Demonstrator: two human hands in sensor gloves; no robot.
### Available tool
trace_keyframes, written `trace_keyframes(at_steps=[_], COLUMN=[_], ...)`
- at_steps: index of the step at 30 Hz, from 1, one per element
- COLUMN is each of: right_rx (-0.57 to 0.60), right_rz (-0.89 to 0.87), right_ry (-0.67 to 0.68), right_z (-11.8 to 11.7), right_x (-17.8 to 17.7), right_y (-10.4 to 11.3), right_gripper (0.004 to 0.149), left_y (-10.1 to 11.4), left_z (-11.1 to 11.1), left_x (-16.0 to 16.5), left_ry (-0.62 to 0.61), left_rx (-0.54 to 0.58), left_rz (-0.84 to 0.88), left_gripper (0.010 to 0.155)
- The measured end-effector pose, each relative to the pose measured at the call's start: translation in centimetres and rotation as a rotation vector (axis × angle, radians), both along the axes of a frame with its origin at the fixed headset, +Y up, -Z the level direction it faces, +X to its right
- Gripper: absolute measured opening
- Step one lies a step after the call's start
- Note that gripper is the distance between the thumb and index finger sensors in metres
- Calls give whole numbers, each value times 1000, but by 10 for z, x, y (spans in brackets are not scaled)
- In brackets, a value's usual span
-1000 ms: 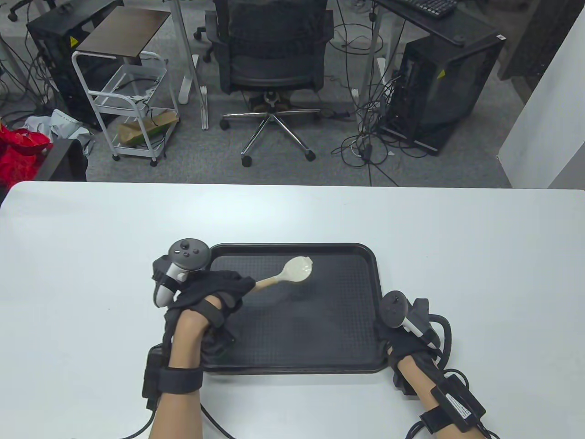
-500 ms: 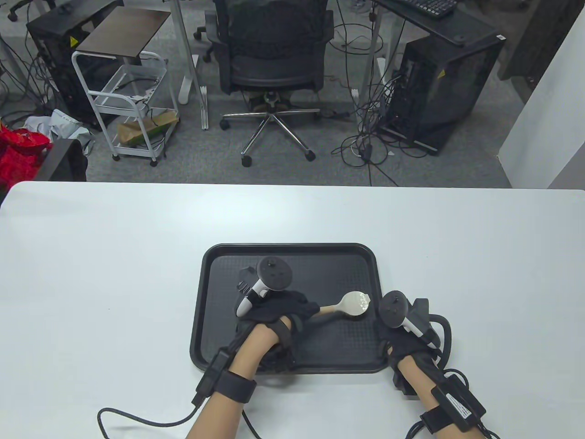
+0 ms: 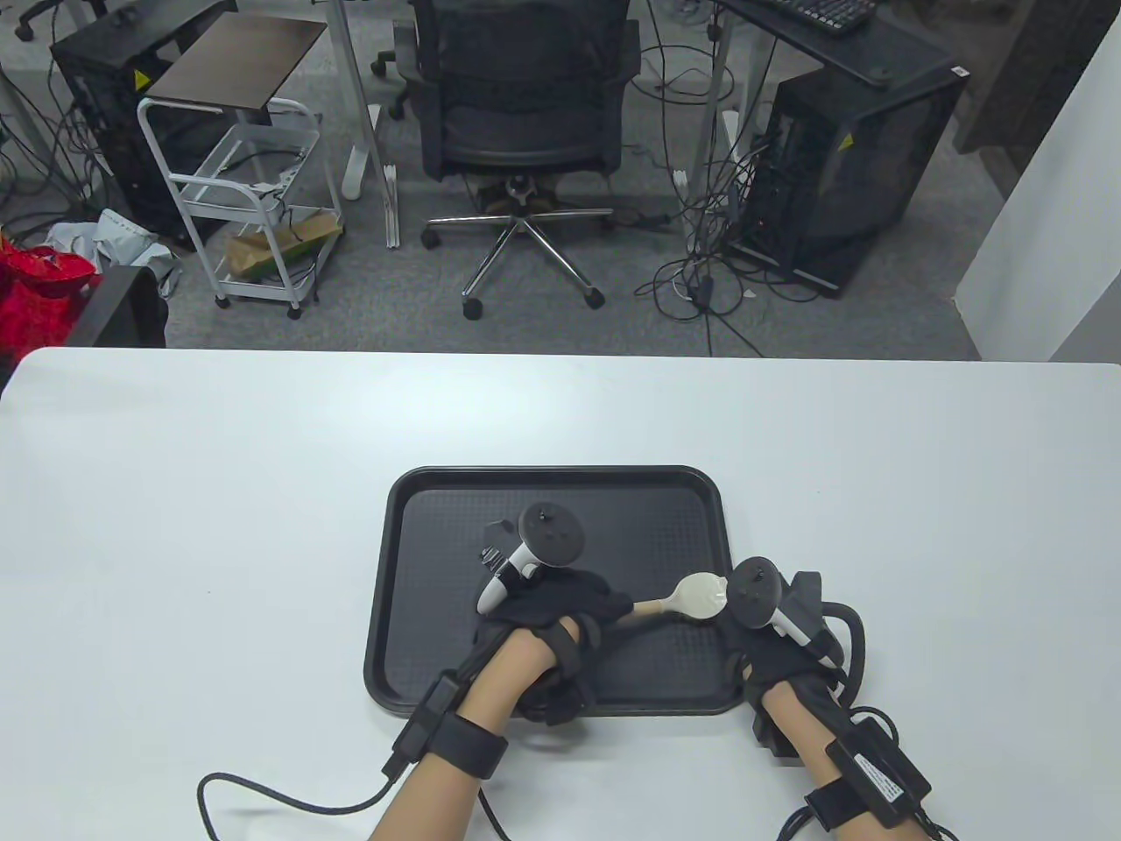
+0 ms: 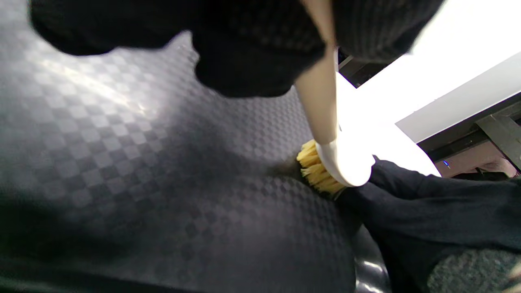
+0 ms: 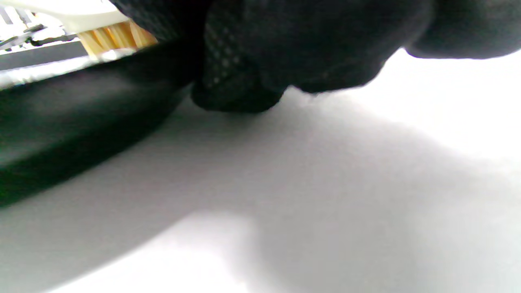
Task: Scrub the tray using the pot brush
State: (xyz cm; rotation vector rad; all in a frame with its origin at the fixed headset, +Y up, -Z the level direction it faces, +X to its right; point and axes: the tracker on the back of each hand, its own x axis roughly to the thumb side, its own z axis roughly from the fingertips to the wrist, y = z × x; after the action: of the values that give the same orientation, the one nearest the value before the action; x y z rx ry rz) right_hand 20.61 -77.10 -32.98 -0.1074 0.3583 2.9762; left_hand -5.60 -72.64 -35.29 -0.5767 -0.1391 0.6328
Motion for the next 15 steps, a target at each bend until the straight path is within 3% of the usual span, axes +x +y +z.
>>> trace_keyframes(at_steps=[15], right_rx=[1], right_rz=[-2], right_ry=[0], right_z=[0], right_x=[0], right_y=[0], right_gripper=[60], left_y=[6], left_z=[-9], left_x=[-42], left_ry=[0], left_rx=[-113], left_rz=[-51], left_gripper=[59])
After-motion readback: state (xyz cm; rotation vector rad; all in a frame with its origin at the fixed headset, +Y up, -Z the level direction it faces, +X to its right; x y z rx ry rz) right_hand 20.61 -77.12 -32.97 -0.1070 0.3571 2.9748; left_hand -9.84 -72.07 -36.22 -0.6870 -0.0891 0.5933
